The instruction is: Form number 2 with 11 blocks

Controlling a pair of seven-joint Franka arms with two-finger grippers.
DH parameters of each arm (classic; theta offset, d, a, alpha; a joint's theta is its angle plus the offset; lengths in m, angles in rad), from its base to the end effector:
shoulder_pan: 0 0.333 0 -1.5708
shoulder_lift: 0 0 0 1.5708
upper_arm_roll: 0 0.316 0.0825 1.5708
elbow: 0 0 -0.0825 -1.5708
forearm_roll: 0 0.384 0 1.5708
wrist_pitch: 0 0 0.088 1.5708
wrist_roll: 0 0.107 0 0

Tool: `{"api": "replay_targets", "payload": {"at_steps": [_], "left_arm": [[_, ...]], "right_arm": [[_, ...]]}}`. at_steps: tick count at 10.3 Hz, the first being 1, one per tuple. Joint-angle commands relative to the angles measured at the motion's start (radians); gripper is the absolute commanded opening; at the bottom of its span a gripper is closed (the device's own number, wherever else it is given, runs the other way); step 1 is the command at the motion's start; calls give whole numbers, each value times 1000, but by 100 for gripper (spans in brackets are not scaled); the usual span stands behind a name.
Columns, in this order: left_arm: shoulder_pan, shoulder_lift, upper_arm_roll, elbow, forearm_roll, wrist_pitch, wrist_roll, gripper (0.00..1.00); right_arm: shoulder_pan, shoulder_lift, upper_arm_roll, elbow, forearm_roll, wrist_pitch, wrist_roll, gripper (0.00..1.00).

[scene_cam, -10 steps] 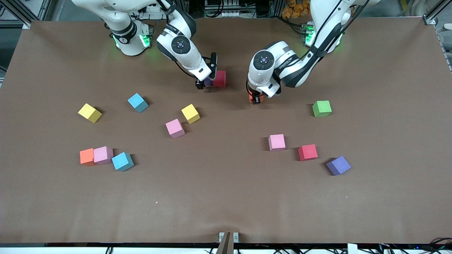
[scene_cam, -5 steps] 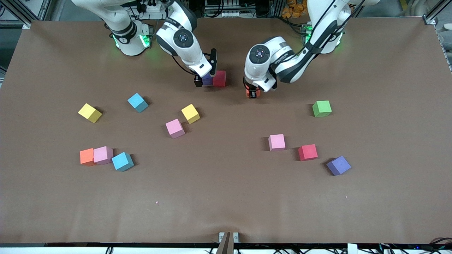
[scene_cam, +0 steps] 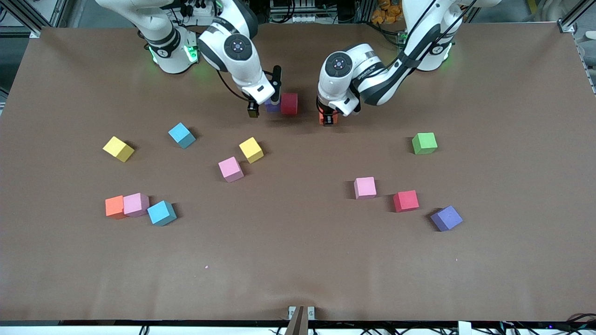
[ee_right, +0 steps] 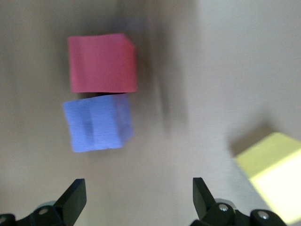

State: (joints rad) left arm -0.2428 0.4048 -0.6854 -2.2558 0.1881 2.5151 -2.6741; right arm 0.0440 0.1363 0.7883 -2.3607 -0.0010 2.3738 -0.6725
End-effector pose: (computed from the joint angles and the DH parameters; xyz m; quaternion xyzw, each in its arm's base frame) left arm 0.3134 -0.4340 0.2188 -0.6860 -0.7237 0.0669 0.0351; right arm 0.3332 0.3702 0.2805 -0.7285 -0.6821 0.0452 0.0445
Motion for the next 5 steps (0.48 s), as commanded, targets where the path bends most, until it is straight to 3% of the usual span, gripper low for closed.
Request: {"api": "replay_targets", "payload": {"at_steps": [1, 4, 5], "left_arm": [[-39, 8, -10, -15, 22, 24, -29, 0], [-95, 51, -8, 5, 21, 39, -30, 0], [-102, 57, -8, 13, 21, 40, -29, 0]], "right_arm": [[-111, 20, -3, 53, -19, -4, -135, 100], [-168, 106, -82, 133, -40, -2, -327, 100], [-188, 123, -89, 153, -95, -2, -338, 100]]}}
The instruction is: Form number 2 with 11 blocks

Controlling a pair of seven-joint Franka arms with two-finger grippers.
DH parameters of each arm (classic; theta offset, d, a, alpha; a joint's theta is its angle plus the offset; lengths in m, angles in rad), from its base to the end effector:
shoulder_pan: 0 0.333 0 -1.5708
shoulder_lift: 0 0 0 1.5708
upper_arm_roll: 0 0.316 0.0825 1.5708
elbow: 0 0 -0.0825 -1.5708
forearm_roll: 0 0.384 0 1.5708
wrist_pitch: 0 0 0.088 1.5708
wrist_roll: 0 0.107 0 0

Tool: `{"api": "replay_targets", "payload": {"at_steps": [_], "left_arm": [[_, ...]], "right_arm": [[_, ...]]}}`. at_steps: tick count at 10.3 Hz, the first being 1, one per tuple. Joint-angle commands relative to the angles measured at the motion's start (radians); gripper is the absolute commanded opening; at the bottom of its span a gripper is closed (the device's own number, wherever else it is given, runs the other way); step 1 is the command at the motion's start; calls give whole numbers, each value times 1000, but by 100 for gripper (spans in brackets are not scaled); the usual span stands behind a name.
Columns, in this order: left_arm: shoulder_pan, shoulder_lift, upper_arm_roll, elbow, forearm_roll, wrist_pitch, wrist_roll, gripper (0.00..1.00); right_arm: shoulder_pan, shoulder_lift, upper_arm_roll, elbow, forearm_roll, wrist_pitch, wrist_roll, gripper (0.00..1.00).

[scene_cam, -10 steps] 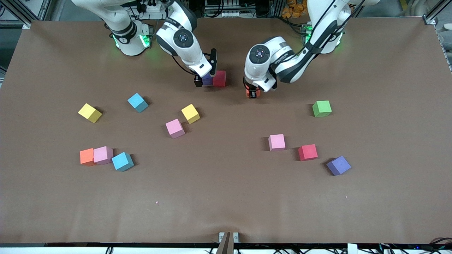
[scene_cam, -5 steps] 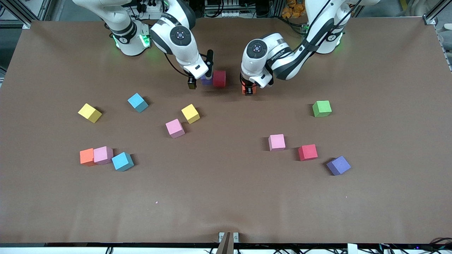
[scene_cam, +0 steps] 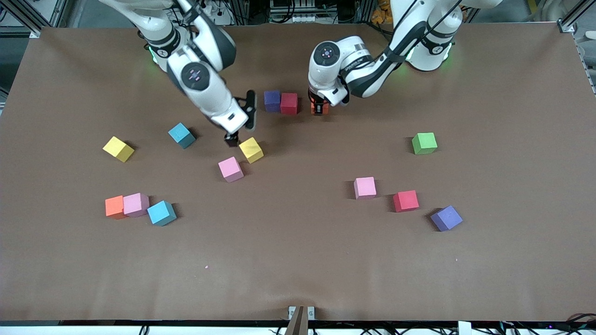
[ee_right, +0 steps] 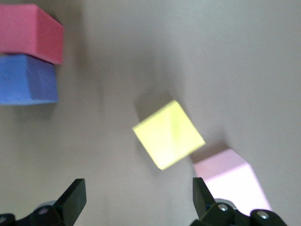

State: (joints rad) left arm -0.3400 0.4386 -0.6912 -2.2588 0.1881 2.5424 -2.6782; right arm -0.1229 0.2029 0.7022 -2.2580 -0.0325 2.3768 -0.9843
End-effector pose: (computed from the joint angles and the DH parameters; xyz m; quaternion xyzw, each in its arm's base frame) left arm 0.2641 -0.4644 0.2072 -0.7189 -0.6895 0.0778 0.0417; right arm 0.4450 0.2908 0.2907 -0.7028 -0.7091 0.0061 0.0567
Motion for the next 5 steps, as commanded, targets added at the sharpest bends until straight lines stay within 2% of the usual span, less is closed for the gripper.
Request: {"api": "replay_targets", "payload": {"at_steps": [1, 2, 3, 4, 5], "left_arm": [[-11, 37, 1, 30, 22, 19, -25, 0], [-13, 52, 1, 48, 22, 19, -23, 0], [-20, 67, 1, 62, 22, 21, -23, 0], [-33, 81, 4, 71, 21, 21, -25, 0], [-46, 90, 9, 80, 21, 21, -29, 0]], "right_arm": [[-26, 94, -10, 92, -169, -2, -30, 100], [-26, 130, -18, 119, -223, 11, -28, 100], [-30, 168, -36, 132, -234, 27, -36, 100], [-23, 183, -41, 135, -310, 31, -46, 100], [-24, 185, -41, 133, -341, 44, -42, 100]]}}
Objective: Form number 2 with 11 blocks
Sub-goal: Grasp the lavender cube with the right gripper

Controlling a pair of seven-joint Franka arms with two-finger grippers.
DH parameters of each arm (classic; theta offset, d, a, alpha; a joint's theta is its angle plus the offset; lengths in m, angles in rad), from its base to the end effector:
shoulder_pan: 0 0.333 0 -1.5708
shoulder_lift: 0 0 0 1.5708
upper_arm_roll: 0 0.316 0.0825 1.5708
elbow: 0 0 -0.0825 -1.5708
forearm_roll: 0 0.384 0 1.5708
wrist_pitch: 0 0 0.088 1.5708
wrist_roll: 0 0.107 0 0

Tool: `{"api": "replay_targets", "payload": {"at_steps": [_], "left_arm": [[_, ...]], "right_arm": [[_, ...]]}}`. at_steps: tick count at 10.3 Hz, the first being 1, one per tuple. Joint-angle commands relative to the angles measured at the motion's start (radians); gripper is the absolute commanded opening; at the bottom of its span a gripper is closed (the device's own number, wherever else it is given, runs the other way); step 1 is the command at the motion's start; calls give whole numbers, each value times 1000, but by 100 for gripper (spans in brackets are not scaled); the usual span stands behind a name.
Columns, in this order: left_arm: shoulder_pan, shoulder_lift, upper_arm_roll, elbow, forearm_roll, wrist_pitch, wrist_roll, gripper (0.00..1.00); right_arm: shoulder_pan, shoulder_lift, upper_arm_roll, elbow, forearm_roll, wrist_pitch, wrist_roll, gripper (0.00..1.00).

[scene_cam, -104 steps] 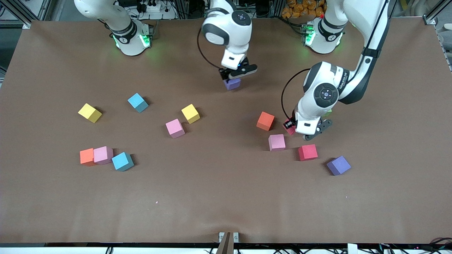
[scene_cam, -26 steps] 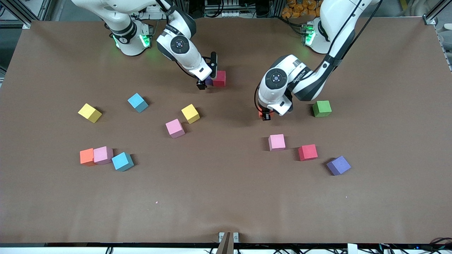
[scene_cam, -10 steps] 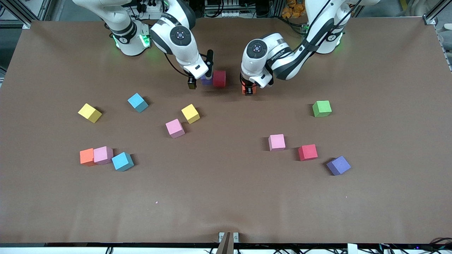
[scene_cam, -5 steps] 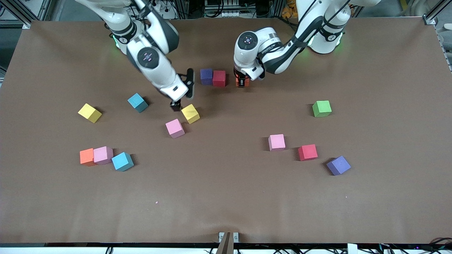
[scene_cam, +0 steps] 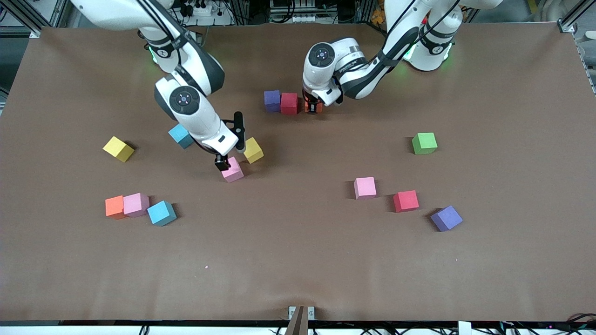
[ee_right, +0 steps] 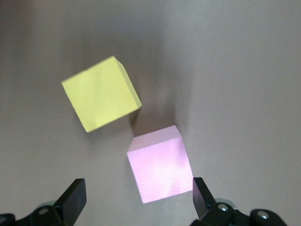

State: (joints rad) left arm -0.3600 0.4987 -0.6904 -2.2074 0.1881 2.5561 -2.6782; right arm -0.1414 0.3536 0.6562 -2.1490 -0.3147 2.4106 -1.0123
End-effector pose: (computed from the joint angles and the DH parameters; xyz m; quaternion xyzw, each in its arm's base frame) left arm 0.2642 -0.4823 0.2007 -0.7192 -0.6869 0.0974 0.0383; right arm 0.4952 0.2744 0.2674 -0.6472 -0.7623 -0.0018 0.0018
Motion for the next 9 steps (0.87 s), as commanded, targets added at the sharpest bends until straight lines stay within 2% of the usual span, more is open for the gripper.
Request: {"api": "replay_targets", "payload": {"at_steps": [1, 6, 8, 9], "left_arm": [[-28, 46, 9, 41, 21, 7, -38, 0], [-56, 76, 34, 80, 21, 6, -49, 0], [-129, 84, 95, 94, 21, 6, -66, 0], [-155, 86, 119, 103, 21, 6, -72, 0]], "right_arm": [[-6, 50, 3, 24, -61, 19, -12, 100], [6, 126, -30, 24, -78, 84, -5, 100], [22, 168, -70, 40, -160, 148, -5, 100], [28, 180, -82, 38, -165, 169, -5, 100]]}}
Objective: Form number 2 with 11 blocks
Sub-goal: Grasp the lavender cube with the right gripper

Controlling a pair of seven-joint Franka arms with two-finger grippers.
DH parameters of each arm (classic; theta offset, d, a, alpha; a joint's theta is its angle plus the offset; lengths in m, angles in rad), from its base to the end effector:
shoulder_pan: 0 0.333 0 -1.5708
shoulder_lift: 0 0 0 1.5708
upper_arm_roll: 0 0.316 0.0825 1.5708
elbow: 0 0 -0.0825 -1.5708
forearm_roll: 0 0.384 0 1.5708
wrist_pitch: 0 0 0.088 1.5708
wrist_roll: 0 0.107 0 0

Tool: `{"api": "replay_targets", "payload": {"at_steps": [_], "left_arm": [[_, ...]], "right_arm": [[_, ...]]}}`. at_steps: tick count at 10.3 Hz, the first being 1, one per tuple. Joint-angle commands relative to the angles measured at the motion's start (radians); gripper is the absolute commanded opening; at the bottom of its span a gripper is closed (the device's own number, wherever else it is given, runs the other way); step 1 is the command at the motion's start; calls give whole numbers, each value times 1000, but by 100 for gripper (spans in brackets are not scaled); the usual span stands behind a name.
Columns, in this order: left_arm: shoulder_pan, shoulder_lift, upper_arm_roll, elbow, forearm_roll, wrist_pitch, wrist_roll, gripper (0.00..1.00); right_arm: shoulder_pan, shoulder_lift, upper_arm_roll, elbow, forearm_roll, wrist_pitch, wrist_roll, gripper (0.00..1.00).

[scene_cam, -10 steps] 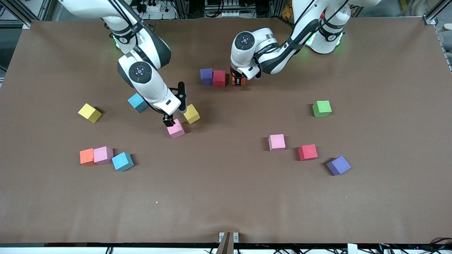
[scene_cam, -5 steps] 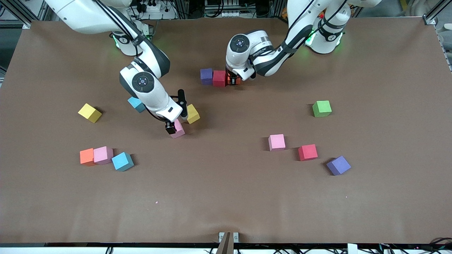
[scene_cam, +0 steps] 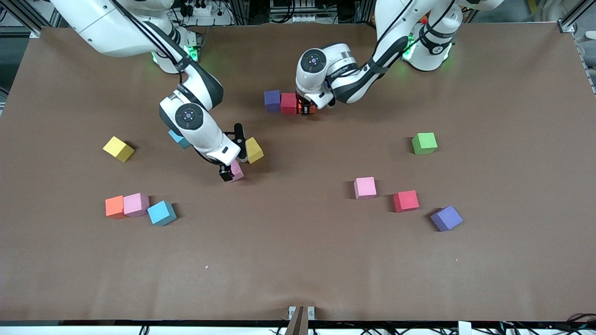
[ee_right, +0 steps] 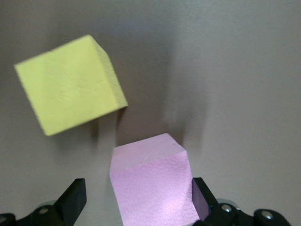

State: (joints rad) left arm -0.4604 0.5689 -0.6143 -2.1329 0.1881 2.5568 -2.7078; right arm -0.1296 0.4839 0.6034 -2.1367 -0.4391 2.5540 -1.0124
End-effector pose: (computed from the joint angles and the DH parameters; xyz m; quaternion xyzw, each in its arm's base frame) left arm 0.2632 -0.5032 0.1813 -0.7125 -0.6933 0.0989 0.0450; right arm 0.5084 0.2671 0.2178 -0.6254 -0.7798 -0.0299 0.0008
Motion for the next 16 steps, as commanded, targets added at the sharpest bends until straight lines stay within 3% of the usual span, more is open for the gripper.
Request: {"api": "replay_targets", "payload": {"at_steps": [1, 10, 11, 12, 13, 16], "left_arm": [[-61, 23, 50, 33, 21, 5, -44, 0], [-61, 25, 50, 50, 22, 5, -43, 0], [-61, 25, 50, 50, 22, 5, -43, 44], [-63, 25, 50, 50, 22, 2, -40, 99], [-67, 17, 48, 48, 24, -3, -43, 100], [-70, -15, 45, 44, 22, -59, -43, 100]], "right_arm": [[25, 53, -39, 26, -41, 26, -5, 100], [25, 48, -42, 20, -33, 25, -3, 100], [25, 50, -42, 21, -32, 26, -3, 94], [28, 50, -53, 21, -32, 26, -3, 77], [30, 48, -57, 21, -32, 26, -3, 57], [30, 6, -57, 23, -30, 16, -5, 19]]}}
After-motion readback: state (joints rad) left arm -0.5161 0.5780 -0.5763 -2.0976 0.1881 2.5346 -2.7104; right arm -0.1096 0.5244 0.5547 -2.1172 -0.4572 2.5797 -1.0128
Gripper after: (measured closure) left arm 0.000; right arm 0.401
